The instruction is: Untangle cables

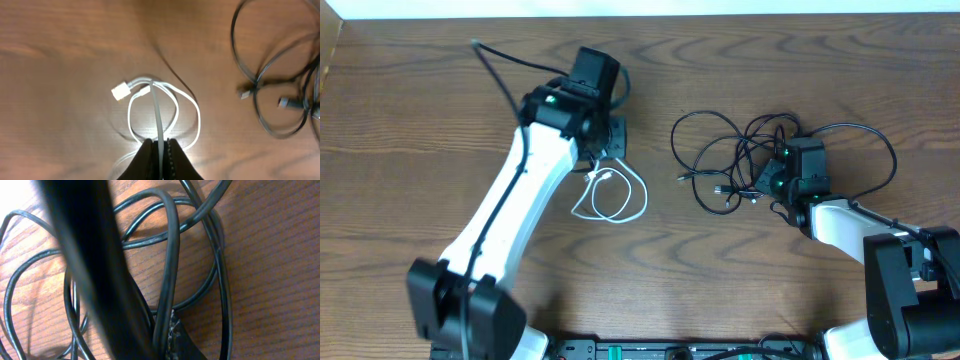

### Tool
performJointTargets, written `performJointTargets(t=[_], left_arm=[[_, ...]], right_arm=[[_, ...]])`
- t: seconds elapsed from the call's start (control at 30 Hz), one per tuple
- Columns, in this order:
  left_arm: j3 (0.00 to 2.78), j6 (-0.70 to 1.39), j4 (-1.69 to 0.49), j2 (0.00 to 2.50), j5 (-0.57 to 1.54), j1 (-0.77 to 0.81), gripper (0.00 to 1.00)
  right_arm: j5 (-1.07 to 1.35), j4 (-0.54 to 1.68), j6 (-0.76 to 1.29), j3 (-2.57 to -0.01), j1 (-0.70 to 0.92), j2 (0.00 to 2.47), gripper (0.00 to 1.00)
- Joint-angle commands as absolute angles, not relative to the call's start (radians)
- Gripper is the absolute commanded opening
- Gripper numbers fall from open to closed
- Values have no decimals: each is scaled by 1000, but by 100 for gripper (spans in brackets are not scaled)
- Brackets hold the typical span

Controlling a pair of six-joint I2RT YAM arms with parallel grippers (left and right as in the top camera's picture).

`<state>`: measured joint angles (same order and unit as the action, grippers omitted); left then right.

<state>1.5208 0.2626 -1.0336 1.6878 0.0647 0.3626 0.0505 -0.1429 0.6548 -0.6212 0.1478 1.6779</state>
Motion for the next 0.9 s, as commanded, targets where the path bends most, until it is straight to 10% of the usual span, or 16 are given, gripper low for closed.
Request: performJointTargets(t=[0.0,0.17,0.23,0.3,0.87], left_arm=[[1502,271,-1077,1755,130,360,8],[1502,267,-1131,1843,76,360,30],[1502,266,-1145,1861,55,360,64],[1503,263,-1147,1863,35,358,75],[1585,268,-1185,1645,37,340,84]], right_arm=[[30,-90,672,-574,140,1730,1],[30,-89,672,-574,140,1730,1],[30,-89,672,-574,140,1730,1],[30,-90,672,-574,140,1730,1],[29,-90,672,-574,140,1730,1]])
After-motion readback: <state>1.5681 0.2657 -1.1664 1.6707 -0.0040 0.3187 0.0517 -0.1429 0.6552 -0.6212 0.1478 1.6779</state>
